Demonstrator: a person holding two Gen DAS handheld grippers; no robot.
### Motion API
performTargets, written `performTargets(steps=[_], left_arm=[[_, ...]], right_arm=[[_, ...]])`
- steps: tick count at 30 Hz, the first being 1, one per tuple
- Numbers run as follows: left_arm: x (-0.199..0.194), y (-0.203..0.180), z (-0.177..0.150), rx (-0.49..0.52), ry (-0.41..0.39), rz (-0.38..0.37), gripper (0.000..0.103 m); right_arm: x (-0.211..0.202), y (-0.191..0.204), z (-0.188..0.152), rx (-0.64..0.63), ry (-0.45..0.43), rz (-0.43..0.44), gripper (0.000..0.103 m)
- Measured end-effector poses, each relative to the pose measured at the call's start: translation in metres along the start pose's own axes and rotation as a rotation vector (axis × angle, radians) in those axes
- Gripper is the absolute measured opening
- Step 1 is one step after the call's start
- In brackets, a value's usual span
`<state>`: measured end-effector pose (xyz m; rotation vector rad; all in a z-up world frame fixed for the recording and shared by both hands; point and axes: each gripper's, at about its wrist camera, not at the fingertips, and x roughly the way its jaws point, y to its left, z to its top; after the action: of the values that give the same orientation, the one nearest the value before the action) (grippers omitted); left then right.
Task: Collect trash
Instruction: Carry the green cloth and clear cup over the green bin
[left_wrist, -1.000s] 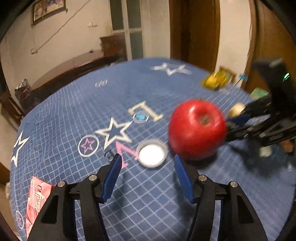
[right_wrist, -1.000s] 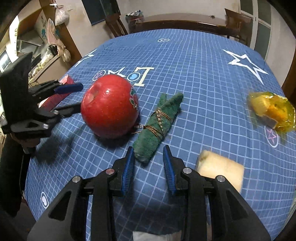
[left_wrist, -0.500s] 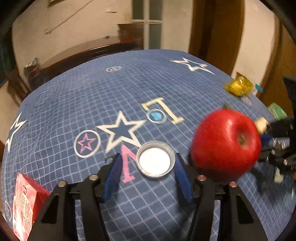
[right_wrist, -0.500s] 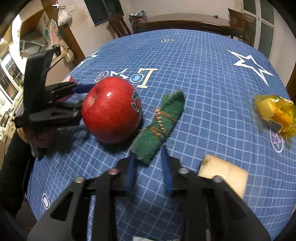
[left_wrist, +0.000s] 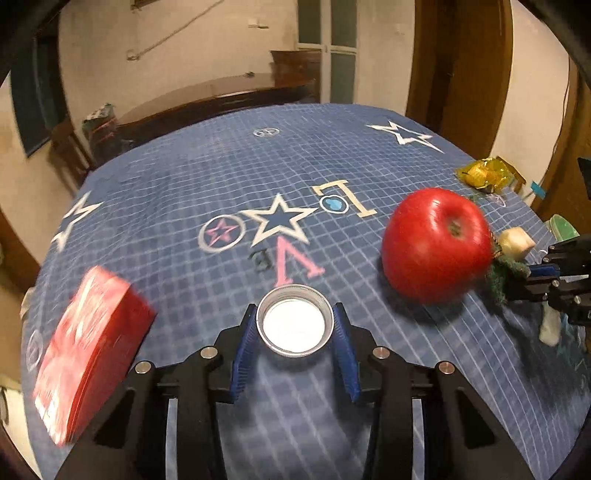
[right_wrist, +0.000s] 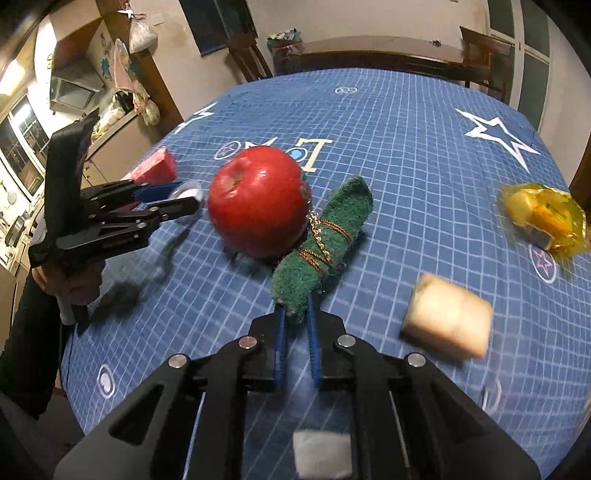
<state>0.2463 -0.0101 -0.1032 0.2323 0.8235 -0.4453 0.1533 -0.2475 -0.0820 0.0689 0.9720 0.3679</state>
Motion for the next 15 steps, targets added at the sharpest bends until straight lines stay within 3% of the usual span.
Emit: performTargets(steps=[4, 8, 15], left_arm=[[-0.034, -0.006, -0.014, -0.029, -0.04, 0.017, 0.042], [-0.073, -0.026, -0.019, -0.035, -0.102, 0.055, 0.042], [-0.127, -0.071, 0.006, -0.023, -0.222, -0.016, 0.042]], right_arm=[[-0.024, 0.009, -0.012, -0.025, -0.059, -0.032, 0.009], [-0.065, 0.021, -0.023, -0.065, -0.174, -0.08, 0.009], [-0.144, 0.011, -0.035, -0.049, -0.345, -0.177, 0.009]])
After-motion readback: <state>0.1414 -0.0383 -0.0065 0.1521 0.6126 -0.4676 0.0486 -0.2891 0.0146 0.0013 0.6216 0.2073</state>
